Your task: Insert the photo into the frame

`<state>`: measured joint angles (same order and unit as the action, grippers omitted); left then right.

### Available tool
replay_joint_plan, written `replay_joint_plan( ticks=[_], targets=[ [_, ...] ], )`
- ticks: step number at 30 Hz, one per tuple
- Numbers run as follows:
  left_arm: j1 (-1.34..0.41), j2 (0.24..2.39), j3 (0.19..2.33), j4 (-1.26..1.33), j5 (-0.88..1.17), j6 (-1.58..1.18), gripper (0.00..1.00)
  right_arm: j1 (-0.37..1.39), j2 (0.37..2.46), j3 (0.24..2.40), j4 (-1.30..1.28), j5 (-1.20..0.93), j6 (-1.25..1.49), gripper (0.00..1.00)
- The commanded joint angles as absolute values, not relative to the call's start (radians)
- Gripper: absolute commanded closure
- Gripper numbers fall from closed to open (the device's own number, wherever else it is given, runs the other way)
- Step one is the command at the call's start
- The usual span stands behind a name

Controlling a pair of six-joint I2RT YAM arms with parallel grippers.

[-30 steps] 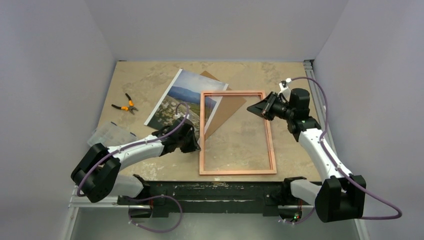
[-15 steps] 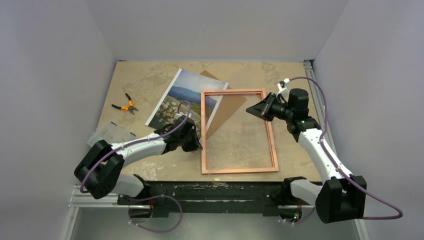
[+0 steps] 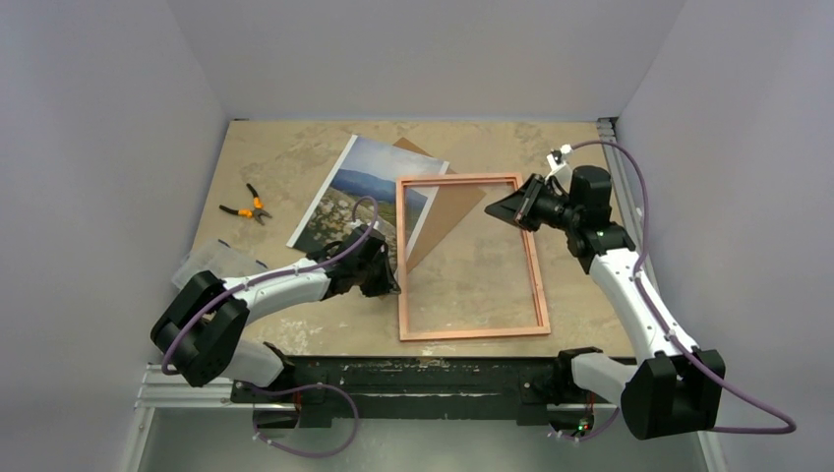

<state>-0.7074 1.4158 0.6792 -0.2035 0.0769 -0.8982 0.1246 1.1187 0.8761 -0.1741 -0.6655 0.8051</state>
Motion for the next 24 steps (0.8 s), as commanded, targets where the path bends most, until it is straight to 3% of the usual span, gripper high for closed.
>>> replay_joint_plan(
  ticks=[1,24],
  targets=[
    [-0.711,1.472,0.647,-0.336,0.003,-0.867,1.0,0.129,1.1,0.955,-0.18,-0.64,0.751,1.0],
    [-0.711,1.482,0.654,-0.37,-0.032,-0.859,1.0,0.128,1.199,0.911,-0.093,-0.657,0.72,1.0]
  ],
)
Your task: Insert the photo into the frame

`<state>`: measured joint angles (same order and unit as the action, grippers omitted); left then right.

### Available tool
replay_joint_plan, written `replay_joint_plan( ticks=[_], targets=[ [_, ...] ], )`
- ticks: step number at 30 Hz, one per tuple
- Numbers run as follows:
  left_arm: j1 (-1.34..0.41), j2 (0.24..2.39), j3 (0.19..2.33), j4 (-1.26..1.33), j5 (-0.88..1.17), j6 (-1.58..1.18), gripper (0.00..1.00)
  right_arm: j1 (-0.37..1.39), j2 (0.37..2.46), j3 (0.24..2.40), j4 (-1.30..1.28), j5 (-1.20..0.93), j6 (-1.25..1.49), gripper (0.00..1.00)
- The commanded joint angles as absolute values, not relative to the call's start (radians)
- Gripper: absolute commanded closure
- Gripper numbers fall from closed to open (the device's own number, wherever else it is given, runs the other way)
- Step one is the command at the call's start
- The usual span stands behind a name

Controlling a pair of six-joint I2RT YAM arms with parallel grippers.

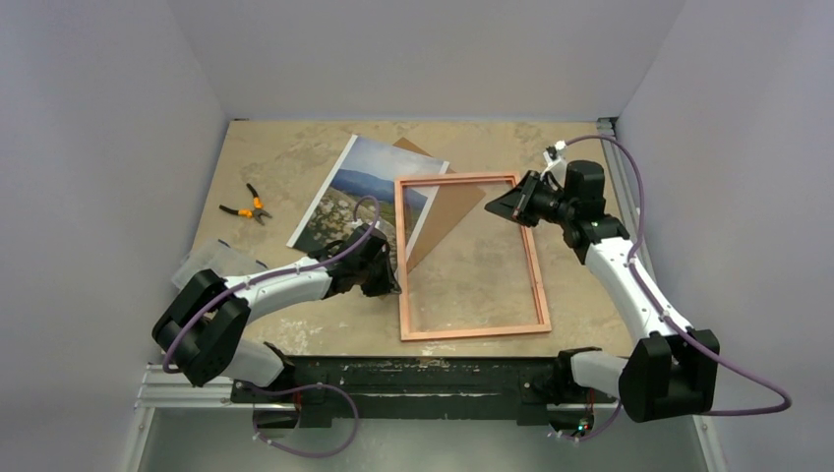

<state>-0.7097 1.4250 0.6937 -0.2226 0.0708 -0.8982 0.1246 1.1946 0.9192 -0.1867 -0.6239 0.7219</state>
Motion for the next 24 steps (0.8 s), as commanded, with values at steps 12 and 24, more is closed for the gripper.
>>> replay_joint_plan(
  ticks=[12,24],
  targets=[
    [-0.711,1.488,0.661,-0.383,-0.032,-0.855,1.0,0.129,1.209,0.896,-0.094,-0.678,0.785,1.0],
    [-0.71,1.495,0.668,-0.393,-0.034,-0.851,1.0,0.13,1.211,0.895,-0.145,-0.657,0.793,1.0]
  ],
)
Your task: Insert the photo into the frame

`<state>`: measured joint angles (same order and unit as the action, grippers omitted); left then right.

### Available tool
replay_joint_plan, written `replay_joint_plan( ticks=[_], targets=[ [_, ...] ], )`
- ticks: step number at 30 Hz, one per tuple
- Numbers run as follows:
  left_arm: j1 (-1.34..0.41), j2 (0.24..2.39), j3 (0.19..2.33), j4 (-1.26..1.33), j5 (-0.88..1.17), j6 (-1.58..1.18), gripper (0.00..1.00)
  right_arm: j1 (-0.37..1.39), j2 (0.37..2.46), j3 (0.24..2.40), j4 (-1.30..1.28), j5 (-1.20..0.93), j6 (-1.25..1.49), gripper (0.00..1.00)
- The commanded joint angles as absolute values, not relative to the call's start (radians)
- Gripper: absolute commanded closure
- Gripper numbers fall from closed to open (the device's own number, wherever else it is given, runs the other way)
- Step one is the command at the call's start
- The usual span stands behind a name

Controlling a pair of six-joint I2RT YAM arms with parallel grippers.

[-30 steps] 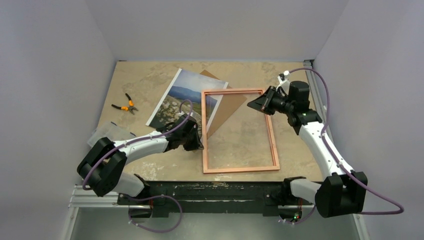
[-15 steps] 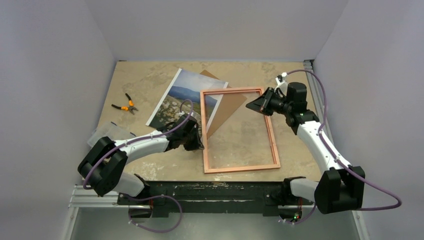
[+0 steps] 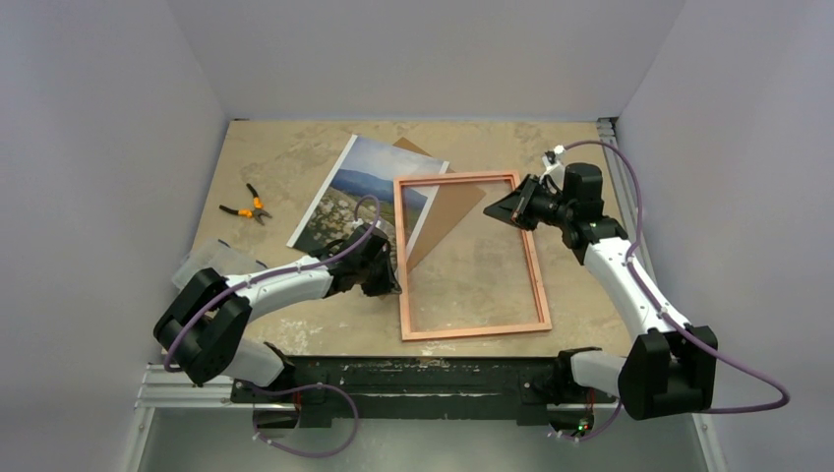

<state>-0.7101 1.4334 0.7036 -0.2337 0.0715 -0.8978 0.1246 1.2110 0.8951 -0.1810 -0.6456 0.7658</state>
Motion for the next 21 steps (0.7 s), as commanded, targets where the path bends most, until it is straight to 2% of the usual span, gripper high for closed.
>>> replay_joint_plan(
  ticks=[1,12,21],
  targets=[
    [-0.71,1.494,0.669,-0.393,-0.034,-0.853,1.0,0.129,1.212,0.879,-0.125,-0.667,0.803,1.0],
    [-0.711,1.489,0.67,-0.406,-0.041,-0.852,1.0,0.13,1.215,0.854,-0.12,-0.688,0.837,1.0],
    [-0.711,1.491,0.674,-0.411,-0.042,-0.85,1.0,0.13,1.237,0.839,-0.188,-0.656,0.715,1.0]
  ],
)
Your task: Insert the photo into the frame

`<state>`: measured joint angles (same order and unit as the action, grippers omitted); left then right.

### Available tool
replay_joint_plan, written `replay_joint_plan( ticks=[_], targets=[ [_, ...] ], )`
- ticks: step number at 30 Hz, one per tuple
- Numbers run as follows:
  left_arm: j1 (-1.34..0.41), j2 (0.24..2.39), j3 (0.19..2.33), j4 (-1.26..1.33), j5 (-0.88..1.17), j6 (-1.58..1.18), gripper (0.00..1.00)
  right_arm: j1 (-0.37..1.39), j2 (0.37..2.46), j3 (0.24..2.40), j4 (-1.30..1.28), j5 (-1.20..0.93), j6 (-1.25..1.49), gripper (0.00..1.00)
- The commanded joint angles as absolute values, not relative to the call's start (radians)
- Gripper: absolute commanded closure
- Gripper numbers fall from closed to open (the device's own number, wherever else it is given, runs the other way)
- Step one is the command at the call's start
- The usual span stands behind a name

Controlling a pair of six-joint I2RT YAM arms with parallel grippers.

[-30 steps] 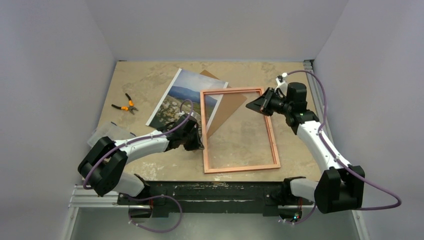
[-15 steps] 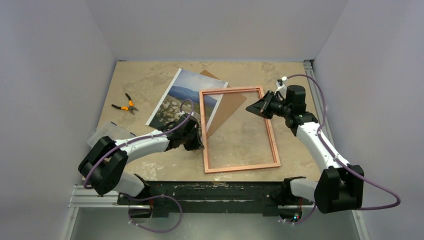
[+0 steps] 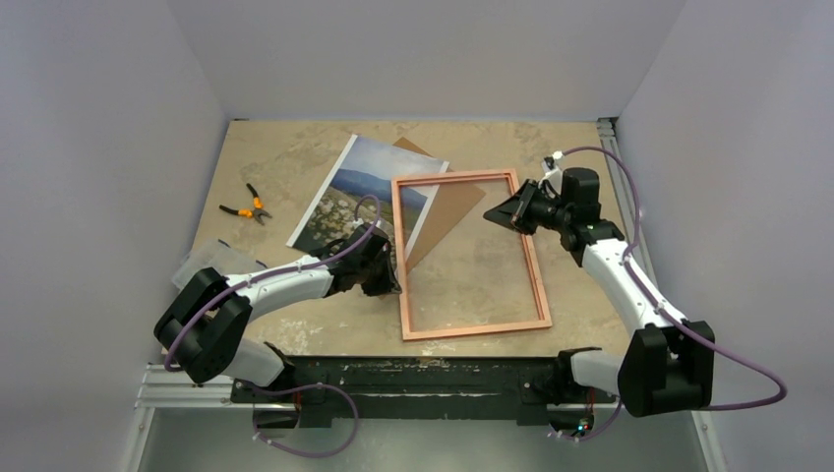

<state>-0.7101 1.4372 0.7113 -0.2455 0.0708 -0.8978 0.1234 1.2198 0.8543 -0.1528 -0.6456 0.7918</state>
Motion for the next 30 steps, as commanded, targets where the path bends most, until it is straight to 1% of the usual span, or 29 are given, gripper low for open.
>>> replay_joint_plan(
  ticks=[1,8,17,21,30],
  targets=[
    [-0.71,1.492,0.675,-0.412,-0.042,-0.849,1.0,0.13,1.243,0.834,-0.177,-0.669,0.698,1.0],
    [-0.711,1.493,0.676,-0.419,-0.044,-0.847,1.0,0.13,1.301,0.902,-0.268,-0.676,0.538,1.0],
    [-0.712,1.491,0.676,-0.426,-0.049,-0.842,1.0,0.13,1.364,0.942,-0.339,-0.658,0.421,1.0],
    [-0.712,1.496,0.676,-0.425,-0.049,-0.841,1.0,0.13,1.407,0.957,-0.353,-0.664,0.392,1.0],
    [-0.712,1.506,0.688,-0.426,-0.048,-0.833,1.0,0.129,1.479,0.959,-0.348,-0.683,0.384,0.95]
  ],
)
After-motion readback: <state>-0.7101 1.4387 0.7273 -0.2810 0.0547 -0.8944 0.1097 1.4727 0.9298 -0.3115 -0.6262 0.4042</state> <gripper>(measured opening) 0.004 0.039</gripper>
